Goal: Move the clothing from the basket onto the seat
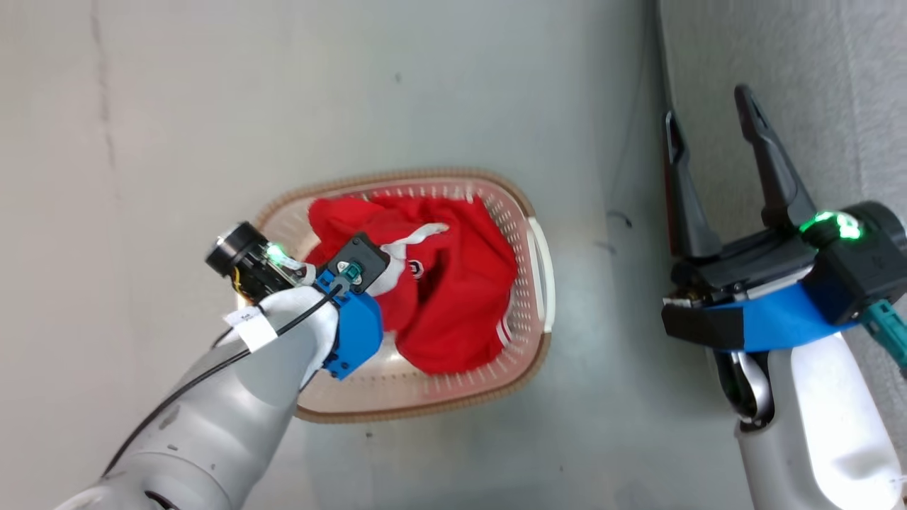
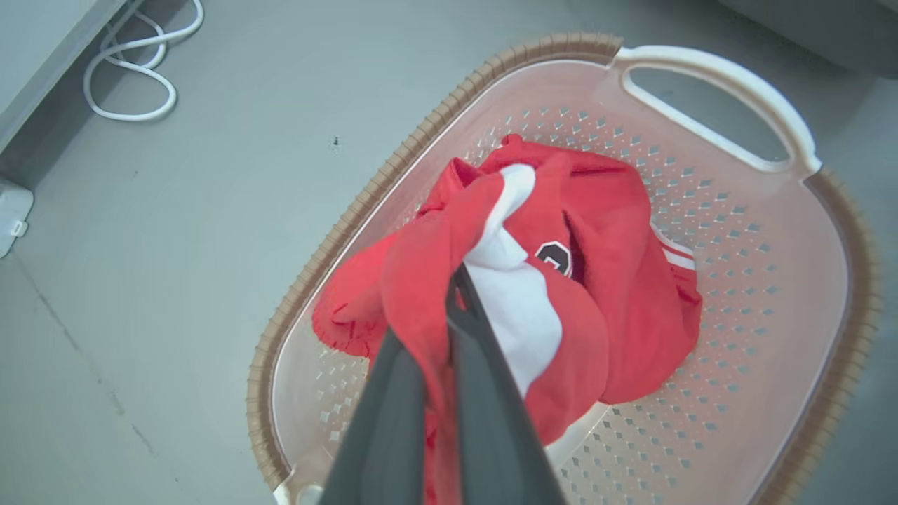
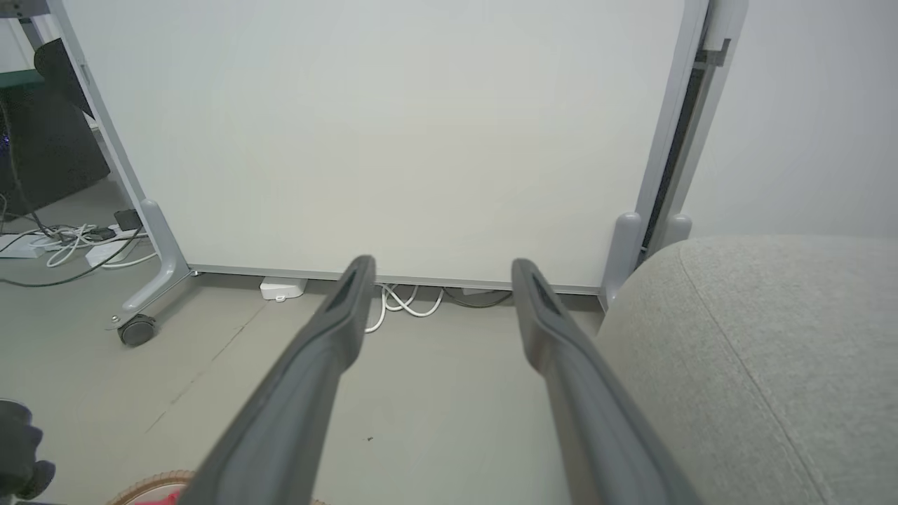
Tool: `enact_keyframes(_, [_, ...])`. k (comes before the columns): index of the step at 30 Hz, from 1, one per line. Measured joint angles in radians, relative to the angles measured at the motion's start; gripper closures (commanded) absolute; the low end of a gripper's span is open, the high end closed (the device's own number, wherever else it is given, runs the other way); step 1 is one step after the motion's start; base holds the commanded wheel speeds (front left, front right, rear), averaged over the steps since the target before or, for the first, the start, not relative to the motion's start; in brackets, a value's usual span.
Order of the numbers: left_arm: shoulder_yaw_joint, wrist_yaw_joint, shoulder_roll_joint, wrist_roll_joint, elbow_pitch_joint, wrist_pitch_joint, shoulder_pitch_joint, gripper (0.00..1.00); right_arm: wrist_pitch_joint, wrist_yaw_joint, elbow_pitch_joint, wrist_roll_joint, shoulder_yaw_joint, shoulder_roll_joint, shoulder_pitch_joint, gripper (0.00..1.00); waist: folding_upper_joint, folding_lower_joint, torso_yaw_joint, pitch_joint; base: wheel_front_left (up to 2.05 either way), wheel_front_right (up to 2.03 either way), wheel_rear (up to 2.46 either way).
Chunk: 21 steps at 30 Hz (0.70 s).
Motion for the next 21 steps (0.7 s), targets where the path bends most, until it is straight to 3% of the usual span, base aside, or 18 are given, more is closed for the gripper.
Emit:
enact_keyframes(5, [0.053, 0.007, -0.001, -0.046, -0.050, -0.013, 0.032, 1.00, 0.000, 0.000, 0.019, 0.002, -0.007, 0.000, 0.033, 0.00, 0.0000, 0.0000, 0.020, -0.087, 0.00, 0.00, 0.00])
enact_keyframes(21, [0.320, 0.051, 0.088, -0.077, -0.432, -0.015, 0.141, 1.00, 0.000, 0.000, 0.067, 0.022, -0.016, 0.000, 0.140, 0.00, 0.0000, -0.0001, 0.060, -0.331, 0.00, 0.00, 0.00])
